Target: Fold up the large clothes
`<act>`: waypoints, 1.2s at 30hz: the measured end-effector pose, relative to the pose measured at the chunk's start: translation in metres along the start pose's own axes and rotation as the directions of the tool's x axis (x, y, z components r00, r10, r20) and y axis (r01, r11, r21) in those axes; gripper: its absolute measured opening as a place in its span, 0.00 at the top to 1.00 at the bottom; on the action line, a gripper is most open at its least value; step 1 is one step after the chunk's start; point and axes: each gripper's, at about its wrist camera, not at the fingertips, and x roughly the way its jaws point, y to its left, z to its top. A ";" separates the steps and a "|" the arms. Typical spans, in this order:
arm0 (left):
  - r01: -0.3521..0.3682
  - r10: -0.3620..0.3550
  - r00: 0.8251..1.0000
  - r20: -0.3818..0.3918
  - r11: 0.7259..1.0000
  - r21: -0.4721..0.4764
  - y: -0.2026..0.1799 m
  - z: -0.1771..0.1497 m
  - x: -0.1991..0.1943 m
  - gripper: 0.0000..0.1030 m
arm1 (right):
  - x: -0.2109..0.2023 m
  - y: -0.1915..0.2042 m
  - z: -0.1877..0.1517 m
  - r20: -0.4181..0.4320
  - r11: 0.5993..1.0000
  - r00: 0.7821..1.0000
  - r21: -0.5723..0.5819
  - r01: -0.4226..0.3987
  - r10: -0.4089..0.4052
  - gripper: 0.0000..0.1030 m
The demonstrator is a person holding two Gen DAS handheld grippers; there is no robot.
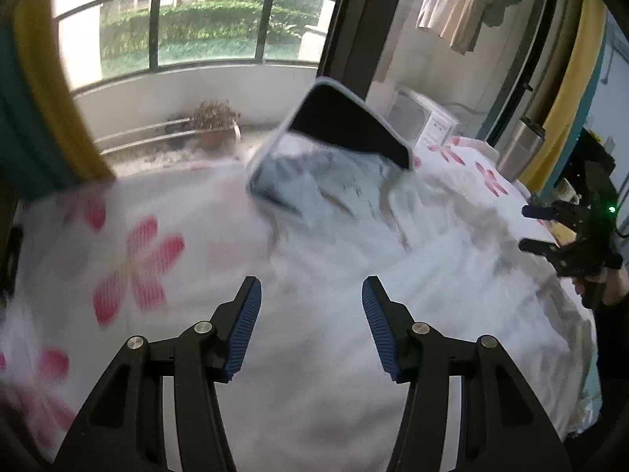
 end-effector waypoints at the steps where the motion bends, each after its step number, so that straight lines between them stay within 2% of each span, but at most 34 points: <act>1: 0.005 -0.005 1.000 -0.002 1.000 -0.008 0.003 0.009 0.005 0.45 | 0.003 0.002 0.008 0.003 1.000 1.000 -0.023 -0.004 0.004 0.26; 4: 0.017 -0.017 1.000 0.007 1.000 -0.001 0.009 0.031 0.018 0.45 | 0.017 0.007 0.035 0.009 0.997 1.000 -0.076 -0.011 0.012 0.26; 7: 0.010 -0.010 1.000 -0.004 1.000 -0.009 0.019 0.042 0.038 0.45 | 0.036 0.005 0.057 0.029 0.997 1.000 -0.075 -0.007 0.010 0.27; 9: 0.012 -0.012 1.000 -0.020 0.999 -0.040 0.030 0.045 0.053 0.45 | 0.052 0.002 0.072 0.043 0.998 0.999 -0.070 0.005 -0.002 0.27; 14: 0.005 -0.010 0.999 -0.047 0.995 -0.099 0.051 0.043 0.076 0.45 | 0.098 -0.003 0.109 0.016 0.996 0.998 -0.068 -0.061 0.062 0.27; 19: 0.018 -0.027 0.998 -0.059 0.989 -0.147 0.069 0.032 0.083 0.45 | 0.131 0.003 0.137 0.010 0.988 0.999 -0.152 -0.041 0.043 0.41; 20: 0.023 -0.031 0.998 -0.054 0.990 -0.142 0.070 0.032 0.082 0.45 | 0.134 0.006 0.138 0.006 0.984 0.999 -0.171 -0.044 0.045 0.46; 21: 0.024 -0.032 0.998 -0.054 0.990 -0.136 0.070 0.031 0.082 0.45 | 0.140 0.011 0.140 -0.004 0.978 0.999 -0.202 -0.048 0.048 0.61; 22: 0.030 -0.037 0.998 -0.053 0.991 -0.132 0.071 0.031 0.081 0.45 | 0.143 0.014 0.139 -0.018 0.973 0.998 -0.225 -0.056 0.054 0.72; 23: 0.032 -0.039 0.998 -0.054 0.991 -0.131 0.073 0.033 0.082 0.45 | 0.146 0.017 0.138 -0.026 0.967 0.999 -0.248 -0.049 0.045 0.85; 24: 0.030 -0.037 0.998 -0.054 0.991 -0.128 0.073 0.033 0.082 0.45 | 0.145 0.017 0.137 -0.007 0.967 1.000 -0.256 -0.019 0.017 0.94; 30: 0.004 -0.011 0.998 -0.058 0.992 -0.122 0.074 0.035 0.080 0.45 | 0.112 0.007 0.115 0.027 0.964 0.997 -0.255 0.078 -0.074 0.96; 34: 0.030 -0.031 0.999 -0.032 0.998 -0.060 0.067 0.032 0.063 0.45 | 0.091 0.001 0.093 0.024 0.956 0.992 -0.266 0.125 -0.123 0.96; 36: 0.025 -0.026 1.000 -0.014 0.999 -0.024 0.061 0.036 0.050 0.45 | 0.087 0.000 0.082 0.019 0.958 0.993 -0.261 0.120 -0.119 0.96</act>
